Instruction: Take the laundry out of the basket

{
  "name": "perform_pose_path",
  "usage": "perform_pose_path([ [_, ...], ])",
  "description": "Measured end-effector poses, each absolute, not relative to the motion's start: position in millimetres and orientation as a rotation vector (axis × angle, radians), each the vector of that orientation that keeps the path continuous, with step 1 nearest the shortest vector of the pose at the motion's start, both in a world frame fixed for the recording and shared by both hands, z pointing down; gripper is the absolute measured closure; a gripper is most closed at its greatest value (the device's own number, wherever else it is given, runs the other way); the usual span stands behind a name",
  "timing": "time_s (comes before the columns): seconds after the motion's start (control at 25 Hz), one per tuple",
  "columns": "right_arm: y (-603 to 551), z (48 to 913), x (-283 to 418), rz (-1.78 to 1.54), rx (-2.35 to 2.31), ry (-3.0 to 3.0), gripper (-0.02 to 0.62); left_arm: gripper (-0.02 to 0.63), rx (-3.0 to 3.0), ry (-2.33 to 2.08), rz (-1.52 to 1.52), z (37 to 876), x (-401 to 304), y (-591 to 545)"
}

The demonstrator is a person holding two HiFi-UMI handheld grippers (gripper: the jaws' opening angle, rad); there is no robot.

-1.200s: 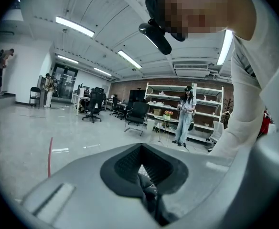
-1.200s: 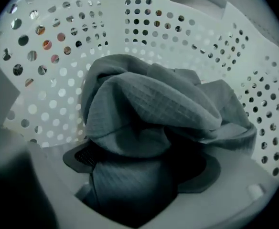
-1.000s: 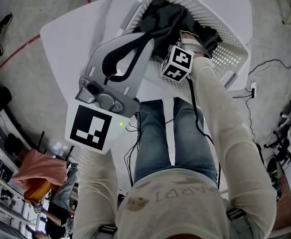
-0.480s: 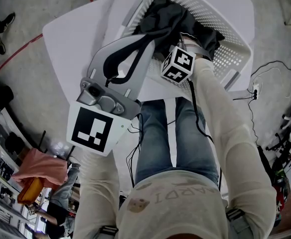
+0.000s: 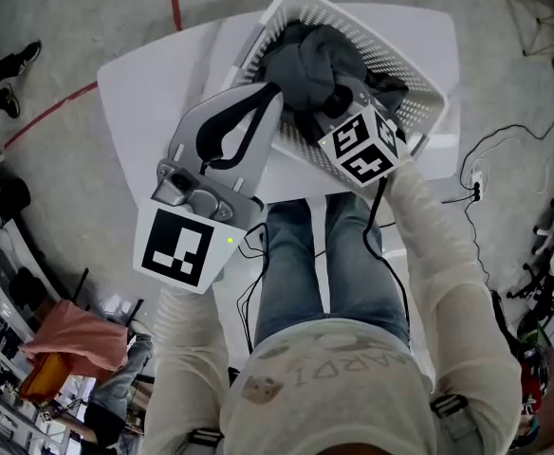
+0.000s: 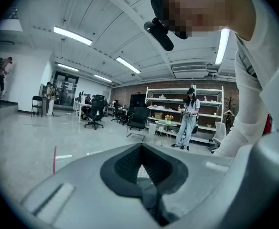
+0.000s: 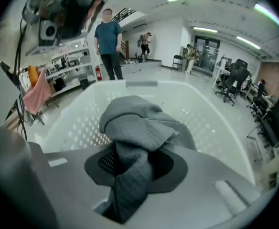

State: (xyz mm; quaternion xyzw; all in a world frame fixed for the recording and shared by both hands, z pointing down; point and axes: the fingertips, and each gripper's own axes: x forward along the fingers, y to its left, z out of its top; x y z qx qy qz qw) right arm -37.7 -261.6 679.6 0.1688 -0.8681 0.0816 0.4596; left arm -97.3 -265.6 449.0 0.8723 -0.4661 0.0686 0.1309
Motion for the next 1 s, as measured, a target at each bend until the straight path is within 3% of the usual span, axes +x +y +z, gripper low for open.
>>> perform_pose_path([
  [1.0, -184, 279, 35, 0.145, 1.146, -2.621, 0.459, 0.604, 2.796, -1.313, 0.005, 210, -43, -174],
])
